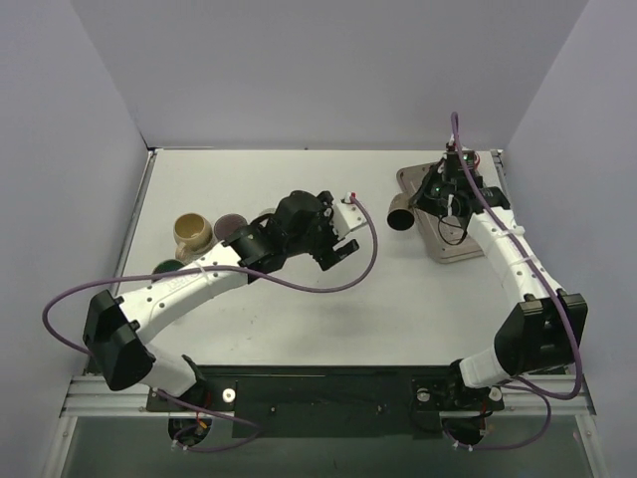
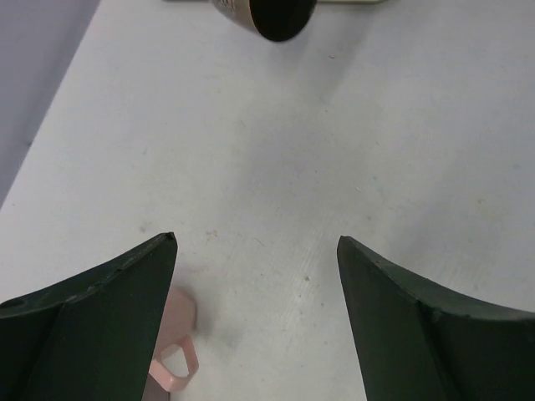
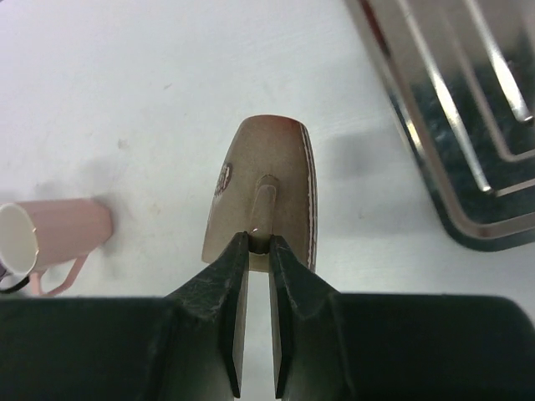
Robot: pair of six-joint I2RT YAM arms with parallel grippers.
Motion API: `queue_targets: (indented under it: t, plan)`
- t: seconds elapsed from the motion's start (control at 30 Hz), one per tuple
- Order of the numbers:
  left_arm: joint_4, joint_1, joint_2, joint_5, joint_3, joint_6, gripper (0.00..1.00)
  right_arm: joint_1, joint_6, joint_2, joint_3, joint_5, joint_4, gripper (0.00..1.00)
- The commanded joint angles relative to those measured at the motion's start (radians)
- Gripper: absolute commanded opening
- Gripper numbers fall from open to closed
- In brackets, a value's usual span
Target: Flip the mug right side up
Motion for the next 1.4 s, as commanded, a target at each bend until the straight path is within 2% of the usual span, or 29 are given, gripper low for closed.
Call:
queue_targets:
  t: [0.0, 0.17, 0.3, 0.4, 0.53, 0.67, 0.8, 0.87, 0.9, 0.93, 0.97, 1.03, 1.07, 1.1, 1.17, 1.2, 1.27, 1.3, 1.37]
  plan:
    - [0.341, -0.074, -0.006, -0.166, -0.070, 0.090, 0.89, 0.077, 0.141, -0.100, -0.032, -0.062, 0.067, 0.00]
    - [0.526, -0.120, 0.037, -0.268, -0.165, 0.134, 0.89, 0.180, 0.277, -0.146, -0.096, -0.070, 0.176, 0.00]
    - [0.554, -0.140, 0.045, -0.337, -0.159, 0.145, 0.90, 0.254, 0.318, -0.148, -0.095, -0.050, 0.193, 0.00]
    - [0.571, -0.139, 0.071, -0.446, -0.138, 0.159, 0.90, 0.309, 0.327, -0.155, -0.087, -0.031, 0.195, 0.00]
    - [0.634, -0.122, 0.088, -0.513, -0.174, 0.211, 0.86, 0.337, 0.344, -0.166, -0.084, -0.024, 0.206, 0.00]
    - [0.651, -0.106, 0.112, -0.526, -0.185, 0.239, 0.77, 0.355, 0.356, -0.175, -0.073, -0.037, 0.201, 0.00]
    - [0.709, -0.085, 0.146, -0.553, -0.190, 0.285, 0.61, 0.367, 0.367, -0.183, -0.078, -0.047, 0.216, 0.00]
    - [0.683, -0.067, 0.158, -0.543, -0.179, 0.283, 0.48, 0.368, 0.377, -0.181, -0.085, -0.060, 0.230, 0.00]
    - [0.670, -0.053, 0.160, -0.520, -0.167, 0.274, 0.35, 0.368, 0.387, -0.181, -0.088, -0.066, 0.235, 0.00]
    - [0.628, -0.047, 0.157, -0.503, -0.164, 0.254, 0.26, 0.368, 0.387, -0.178, -0.091, -0.070, 0.244, 0.00]
    - [0.613, -0.037, 0.146, -0.472, -0.158, 0.243, 0.01, 0.369, 0.381, -0.175, -0.093, -0.068, 0.244, 0.00]
    - [0.552, -0.025, 0.122, -0.431, -0.155, 0.207, 0.00, 0.368, 0.356, -0.168, -0.091, -0.047, 0.236, 0.02]
    - [0.480, -0.014, 0.111, -0.414, -0.152, 0.179, 0.00, 0.368, 0.350, -0.162, -0.085, -0.024, 0.227, 0.08]
    - [0.438, -0.005, 0.085, -0.380, -0.148, 0.162, 0.00, 0.368, 0.324, -0.161, -0.082, -0.019, 0.220, 0.31]
    - [0.253, 0.041, 0.045, -0.295, -0.124, 0.083, 0.00, 0.363, 0.225, -0.160, -0.053, 0.010, 0.175, 0.72]
    - [0.115, 0.083, 0.034, -0.261, -0.115, 0.040, 0.00, 0.360, 0.180, -0.161, -0.024, 0.066, 0.128, 0.77]
    - [-0.079, 0.160, 0.010, -0.099, -0.083, 0.003, 0.00, 0.346, 0.031, -0.154, 0.016, 0.206, 0.057, 0.84]
    - [-0.132, 0.183, -0.009, -0.061, -0.085, -0.002, 0.00, 0.331, -0.079, -0.143, 0.033, 0.313, 0.040, 0.86]
    - [-0.248, 0.255, -0.035, 0.000, -0.128, -0.001, 0.00, 0.291, -0.186, -0.114, 0.039, 0.451, 0.029, 0.89]
